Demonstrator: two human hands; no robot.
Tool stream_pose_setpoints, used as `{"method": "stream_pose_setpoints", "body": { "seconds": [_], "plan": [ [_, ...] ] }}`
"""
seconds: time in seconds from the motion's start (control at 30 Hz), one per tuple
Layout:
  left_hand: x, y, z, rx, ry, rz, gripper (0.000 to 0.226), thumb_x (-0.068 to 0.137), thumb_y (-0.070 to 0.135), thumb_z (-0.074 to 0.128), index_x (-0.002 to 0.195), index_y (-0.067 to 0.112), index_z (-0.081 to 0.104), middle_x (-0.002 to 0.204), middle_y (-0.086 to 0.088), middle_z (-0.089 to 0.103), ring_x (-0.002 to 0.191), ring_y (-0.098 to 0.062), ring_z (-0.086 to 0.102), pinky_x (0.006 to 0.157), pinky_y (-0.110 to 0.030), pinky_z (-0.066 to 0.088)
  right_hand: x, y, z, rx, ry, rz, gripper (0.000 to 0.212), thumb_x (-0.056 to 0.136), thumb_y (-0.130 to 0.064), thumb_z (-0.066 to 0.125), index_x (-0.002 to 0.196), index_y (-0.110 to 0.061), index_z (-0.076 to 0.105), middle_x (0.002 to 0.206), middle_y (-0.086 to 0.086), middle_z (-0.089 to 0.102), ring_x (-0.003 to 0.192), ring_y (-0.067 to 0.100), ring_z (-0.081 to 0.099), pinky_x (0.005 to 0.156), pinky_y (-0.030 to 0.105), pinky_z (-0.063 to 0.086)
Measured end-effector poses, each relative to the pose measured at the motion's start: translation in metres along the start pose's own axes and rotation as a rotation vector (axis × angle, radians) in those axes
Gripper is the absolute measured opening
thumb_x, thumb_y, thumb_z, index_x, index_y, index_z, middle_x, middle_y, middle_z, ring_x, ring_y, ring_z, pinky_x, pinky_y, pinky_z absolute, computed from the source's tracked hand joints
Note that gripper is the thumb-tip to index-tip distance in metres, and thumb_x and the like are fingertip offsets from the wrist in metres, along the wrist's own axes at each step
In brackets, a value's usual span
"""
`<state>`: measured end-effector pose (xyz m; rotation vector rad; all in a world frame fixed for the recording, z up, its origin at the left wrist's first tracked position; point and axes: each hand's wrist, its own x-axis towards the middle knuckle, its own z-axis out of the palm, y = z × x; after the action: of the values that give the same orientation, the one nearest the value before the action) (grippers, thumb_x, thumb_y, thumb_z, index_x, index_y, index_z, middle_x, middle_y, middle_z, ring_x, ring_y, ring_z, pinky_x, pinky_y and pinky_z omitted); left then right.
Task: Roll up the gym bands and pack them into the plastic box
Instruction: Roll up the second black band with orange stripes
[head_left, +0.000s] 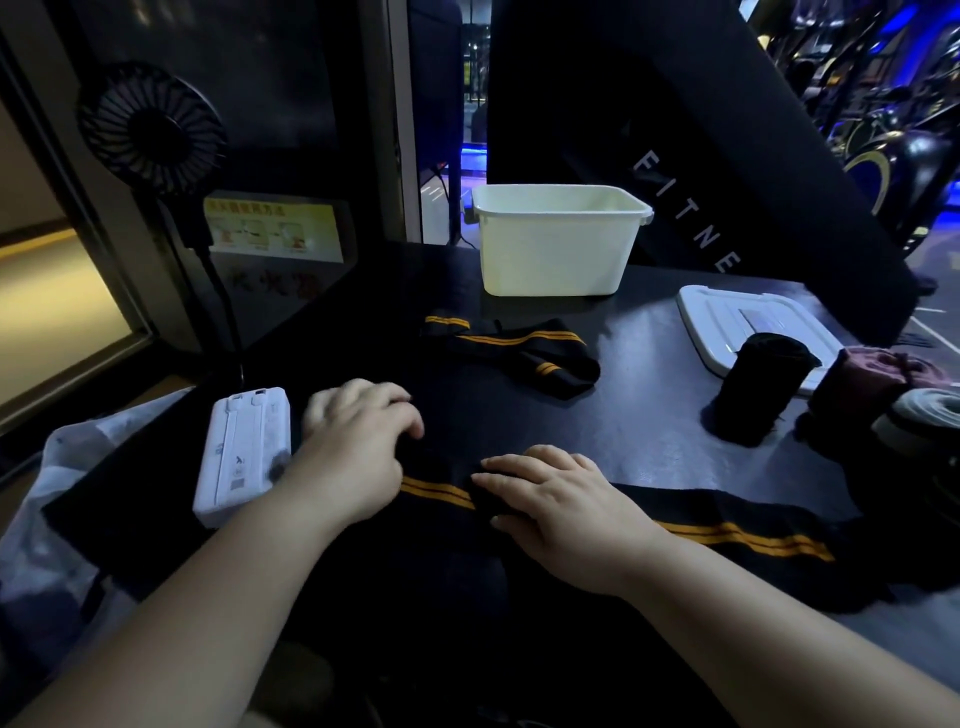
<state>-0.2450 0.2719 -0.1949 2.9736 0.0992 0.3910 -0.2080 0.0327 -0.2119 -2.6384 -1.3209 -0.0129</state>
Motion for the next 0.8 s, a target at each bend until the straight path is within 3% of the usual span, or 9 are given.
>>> {"method": "stream_pose_setpoints", "body": {
  "seconds": [0.07, 0.17, 0.27, 0.37, 0.5, 0.8],
  "plan": [
    [-0.005, 0.020, 0.002, -0.164, -0.044, 0.124, 0.034, 0.088, 0.023, 0.057, 0.120, 0.038, 0.059, 0.138, 0.019, 0.045, 0.136, -0.011, 0.032, 0.112, -0.034, 0.022, -0.004, 0.002, -0.006, 0.051, 0.000, -0.001, 0.062, 0.090, -0.057, 0.026, 0.145, -0.033, 0.040, 0.153, -0.013, 0.033, 0.136, 0.015, 0.034, 0.110, 0.034, 0.033],
    [-0.015, 0.037, 0.009, -0.231, -0.312, 0.163, 0.051, 0.098, 0.054, 0.036, 0.146, 0.038, 0.034, 0.157, 0.020, 0.021, 0.147, -0.003, 0.008, 0.121, -0.033, 0.004, -0.021, 0.009, -0.019, 0.040, 0.051, 0.033, 0.060, 0.091, -0.055, 0.029, 0.143, -0.029, 0.044, 0.155, -0.005, 0.031, 0.136, 0.018, 0.035, 0.111, 0.035, 0.034],
    [-0.020, 0.036, 0.014, -0.164, -0.446, 0.140, 0.083, 0.077, 0.081, 0.016, 0.151, 0.045, 0.013, 0.160, 0.023, -0.002, 0.145, 0.001, -0.012, 0.118, -0.042, -0.016, -0.048, 0.024, -0.031, -0.069, -0.016, 0.171, 0.075, 0.082, -0.071, 0.012, 0.145, -0.039, 0.036, 0.159, -0.011, 0.018, 0.144, 0.015, 0.021, 0.116, 0.036, 0.017],
    [-0.020, 0.038, 0.015, -0.115, -0.448, 0.147, 0.107, 0.053, 0.096, -0.004, 0.150, 0.050, 0.003, 0.159, 0.024, -0.011, 0.146, -0.004, -0.019, 0.117, -0.049, -0.018, -0.071, 0.040, -0.033, -0.129, -0.125, 0.322, 0.105, 0.060, -0.089, -0.020, 0.148, -0.047, 0.019, 0.160, -0.019, 0.002, 0.148, 0.008, -0.001, 0.121, 0.044, -0.003],
    [-0.018, 0.041, 0.016, -0.095, -0.459, 0.135, 0.106, 0.052, 0.097, -0.002, 0.149, 0.053, 0.002, 0.159, 0.024, -0.012, 0.146, -0.007, -0.021, 0.116, -0.052, -0.017, -0.084, 0.047, -0.025, -0.079, -0.161, 0.421, 0.101, 0.055, -0.090, -0.024, 0.147, -0.056, 0.001, 0.160, -0.021, -0.003, 0.147, 0.003, -0.011, 0.120, 0.048, -0.007],
    [-0.015, 0.046, 0.011, -0.050, -0.463, 0.037, 0.094, 0.064, 0.088, 0.008, 0.150, 0.051, 0.000, 0.159, 0.021, -0.014, 0.146, -0.011, -0.022, 0.116, -0.053, -0.017, -0.079, 0.052, -0.021, -0.040, -0.149, 0.470, 0.107, 0.051, -0.092, -0.022, 0.149, -0.051, -0.004, 0.161, -0.019, -0.008, 0.148, 0.009, -0.014, 0.119, 0.054, -0.007]
  ]
}}
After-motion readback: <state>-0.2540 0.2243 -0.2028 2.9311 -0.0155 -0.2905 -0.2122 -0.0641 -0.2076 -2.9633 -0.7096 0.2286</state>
